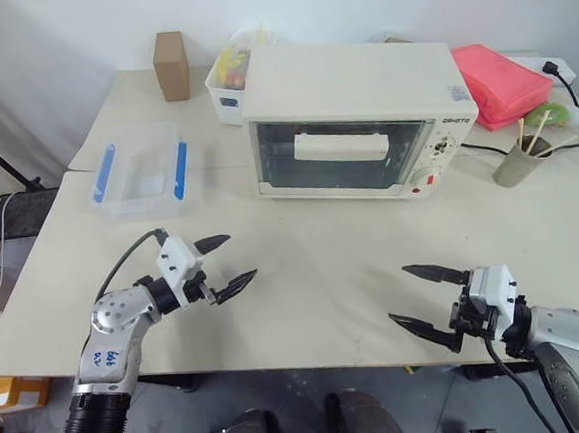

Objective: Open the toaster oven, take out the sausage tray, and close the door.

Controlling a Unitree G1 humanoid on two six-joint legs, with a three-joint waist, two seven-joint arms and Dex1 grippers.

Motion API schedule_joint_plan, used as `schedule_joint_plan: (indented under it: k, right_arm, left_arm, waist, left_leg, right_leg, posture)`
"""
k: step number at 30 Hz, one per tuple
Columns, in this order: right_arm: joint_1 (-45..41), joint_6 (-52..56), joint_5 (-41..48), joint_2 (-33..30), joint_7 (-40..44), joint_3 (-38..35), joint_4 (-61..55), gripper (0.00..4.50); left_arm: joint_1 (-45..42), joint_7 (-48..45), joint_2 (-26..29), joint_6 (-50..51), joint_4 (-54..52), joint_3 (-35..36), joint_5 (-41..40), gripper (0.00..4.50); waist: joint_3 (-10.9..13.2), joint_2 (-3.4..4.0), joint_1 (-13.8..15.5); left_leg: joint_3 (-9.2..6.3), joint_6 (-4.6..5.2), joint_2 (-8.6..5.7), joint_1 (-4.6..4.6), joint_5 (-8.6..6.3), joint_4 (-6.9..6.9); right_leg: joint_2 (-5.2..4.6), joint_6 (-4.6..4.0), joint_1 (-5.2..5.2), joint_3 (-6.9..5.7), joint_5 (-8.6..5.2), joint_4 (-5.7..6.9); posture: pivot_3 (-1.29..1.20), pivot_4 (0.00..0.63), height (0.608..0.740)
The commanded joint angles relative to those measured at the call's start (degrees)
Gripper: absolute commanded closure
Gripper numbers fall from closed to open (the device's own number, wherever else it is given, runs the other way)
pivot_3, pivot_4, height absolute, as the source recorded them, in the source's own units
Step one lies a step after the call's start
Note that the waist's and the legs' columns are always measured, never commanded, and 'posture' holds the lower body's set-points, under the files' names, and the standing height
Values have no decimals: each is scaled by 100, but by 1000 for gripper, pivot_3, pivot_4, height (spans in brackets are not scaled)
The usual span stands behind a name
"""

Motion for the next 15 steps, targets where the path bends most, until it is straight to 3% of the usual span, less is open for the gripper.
schedule_joint_plan:
  k: [1, 6, 10, 15]
  right_arm:
    - [-320, 352, 336, 68, -315, -212, -250, 0]
    - [-959, 1168, 825, 138, -790, -317, -307, 0]
    - [-2266, 1954, 1056, 265, -1277, -242, 240, 0]
    - [-3208, 2100, 877, 534, -1464, -142, 793, 0]
  left_arm:
    - [-112, -79, 55, 24, -44, 98, -139, 16]
    - [-117, -320, 157, 131, -221, 229, -441, 16]
    - [-97, -760, 407, 1018, -666, 727, -1641, 16]
    - [9, -622, 404, 1241, -1008, 891, -1840, 16]
  waist:
    - [0, 0, -2]
    - [0, 0, 0]
    - [3, -1, -41]
    - [3, -1, -3]
  left_leg:
    - [0, 0, -1, 0, 0, 2]
    - [-2, 0, -2, 0, 0, 10]
    - [-1, -2, -1, -6, 2, 10]
    - [-3, -3, -1, -4, 4, 8]
  right_leg:
    - [-1, 0, 0, 1, 0, 1]
    - [-4, 0, 1, 1, 0, 10]
    - [-5, 0, -9, 1, 0, 16]
    - [-4, -1, -8, -4, -1, 15]
  posture:
    - [0, 150, 740]
    - [0, 150, 740]
    - [0, 150, 740]
    - [0, 150, 740]
